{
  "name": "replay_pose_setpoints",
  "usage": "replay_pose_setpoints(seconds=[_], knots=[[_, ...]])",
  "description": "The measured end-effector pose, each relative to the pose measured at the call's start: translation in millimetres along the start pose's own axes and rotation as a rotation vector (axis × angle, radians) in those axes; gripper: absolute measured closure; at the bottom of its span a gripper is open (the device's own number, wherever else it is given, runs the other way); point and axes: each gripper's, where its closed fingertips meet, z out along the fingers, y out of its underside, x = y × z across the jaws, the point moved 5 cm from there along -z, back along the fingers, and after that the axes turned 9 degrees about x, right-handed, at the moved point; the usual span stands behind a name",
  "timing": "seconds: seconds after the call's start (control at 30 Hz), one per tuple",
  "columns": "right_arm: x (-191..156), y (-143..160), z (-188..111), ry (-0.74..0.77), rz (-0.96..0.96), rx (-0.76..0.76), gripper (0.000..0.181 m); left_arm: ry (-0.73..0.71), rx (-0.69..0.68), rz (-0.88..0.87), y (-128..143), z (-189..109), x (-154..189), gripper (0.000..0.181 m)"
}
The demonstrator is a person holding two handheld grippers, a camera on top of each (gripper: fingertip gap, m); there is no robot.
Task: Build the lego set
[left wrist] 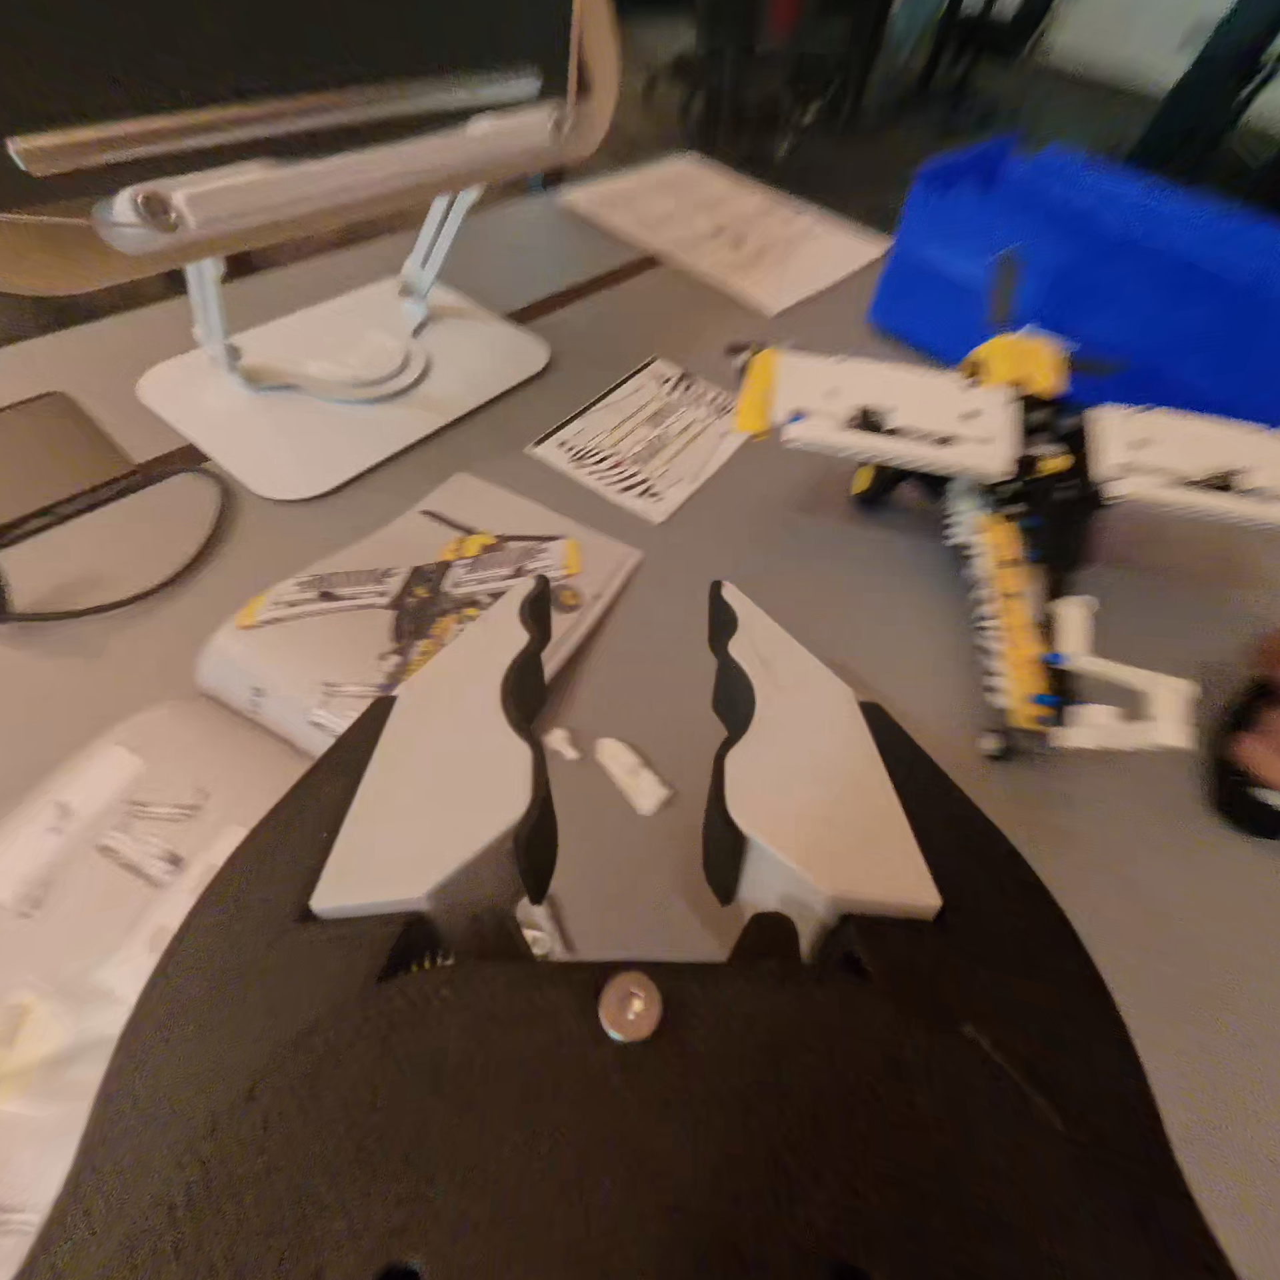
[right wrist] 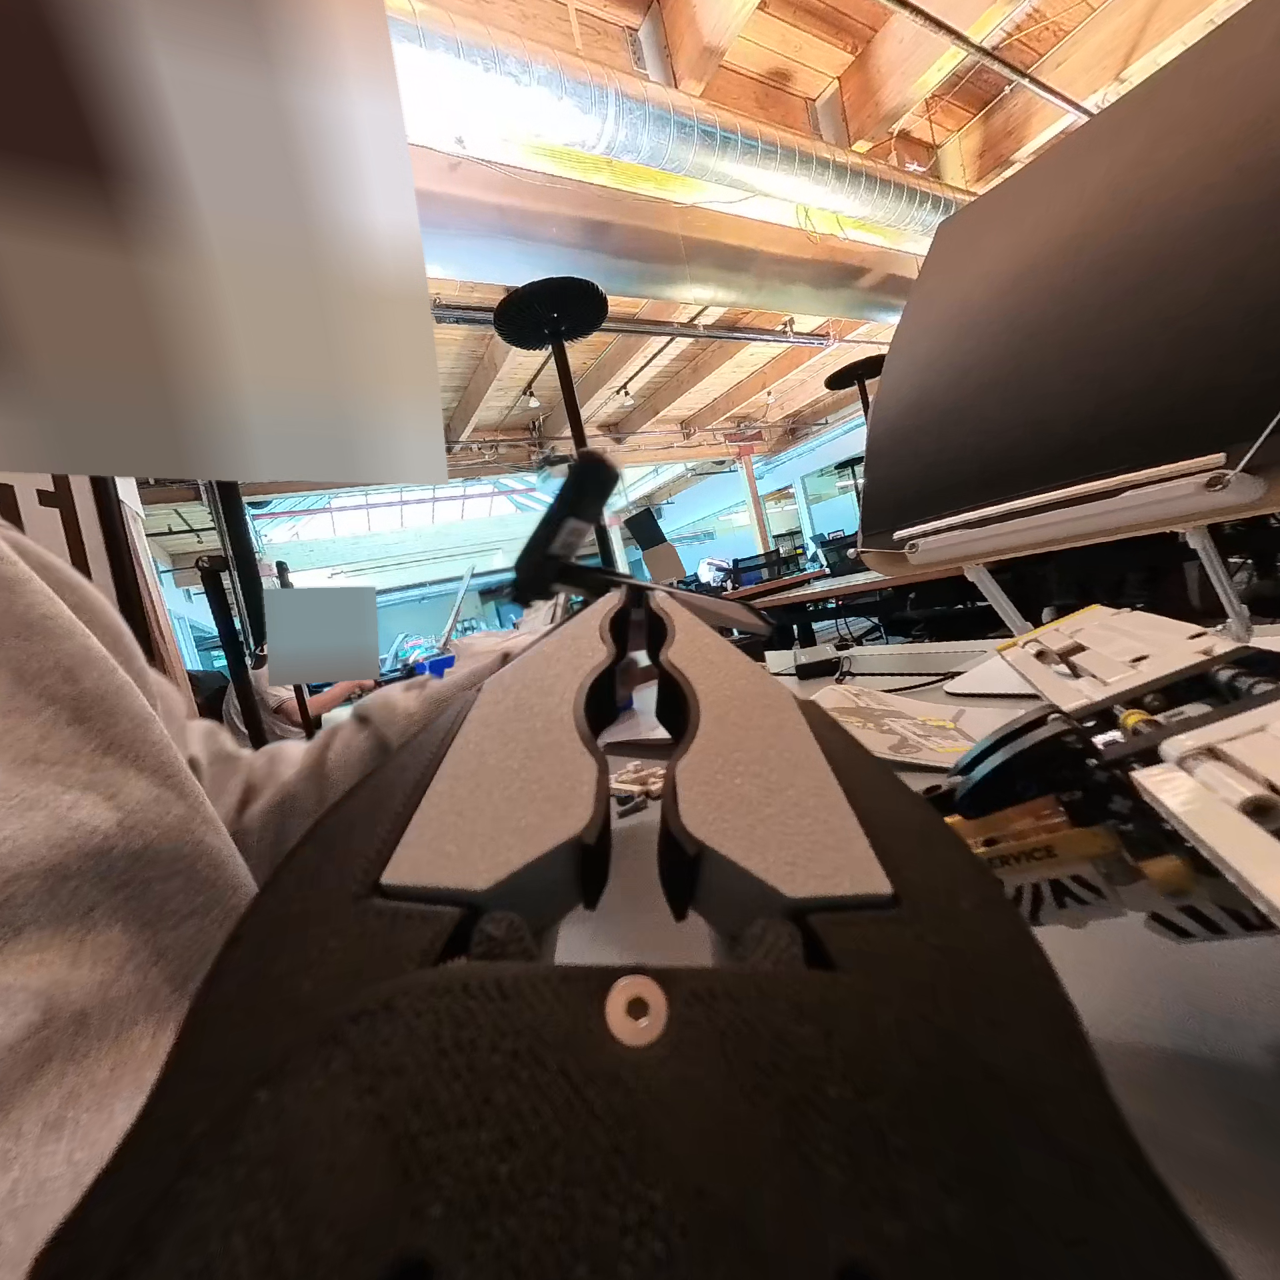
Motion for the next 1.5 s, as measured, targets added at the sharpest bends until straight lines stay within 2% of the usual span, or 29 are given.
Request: replay_pose_setpoints(seconds=[0.07, 0.13, 0.23, 0.37, 0.47, 0.7, 0.8, 1.03, 1.23, 1.5], knots=[[-1, -1, -1, -0.002, -0.002, 0.004, 0.18, -0.041, -0.171, 0.034, 5, 32, -23, 0.125], [-2, -2, -3, 0.0, -0.006, 0.01, 0.179, -0.023, -0.292, 0.004, 14, 64, -39, 0.119], [-2, -3, -4, 0.003, -0.003, 0.017, 0.179, 0.03, -0.362, -0.07, 25, 103, -45, 0.116], [0, -4, -5, 0.009, 0.006, 0.026, 0.179, -0.014, -0.428, 0.009, 45, 127, -45, 0.099], [0, -5, -5, 0.01, 0.015, 0.034, 0.179, -0.038, -0.474, 0.039, 58, 131, -46, 0.096], [2, -5, -5, 0.013, 0.034, 0.043, 0.179, -0.064, -0.48, 0.075, 60, 130, -48, 0.1], [3, -6, -6, 0.014, 0.041, 0.048, 0.179, -0.062, -0.491, 0.083, 58, 130, -49, 0.125], [1, -5, -6, 0.009, 0.034, 0.041, 0.179, -0.05, -0.454, 0.092, 59, 129, -48, 0.165], [0, -5, -6, 0.008, 0.029, 0.039, 0.179, -0.063, -0.43, 0.09, 56, 129, -49, 0.178], [1, -5, -5, 0.01, 0.029, 0.038, 0.179, -0.007, -0.327, -0.003, 43, 123, -50, 0.178]])
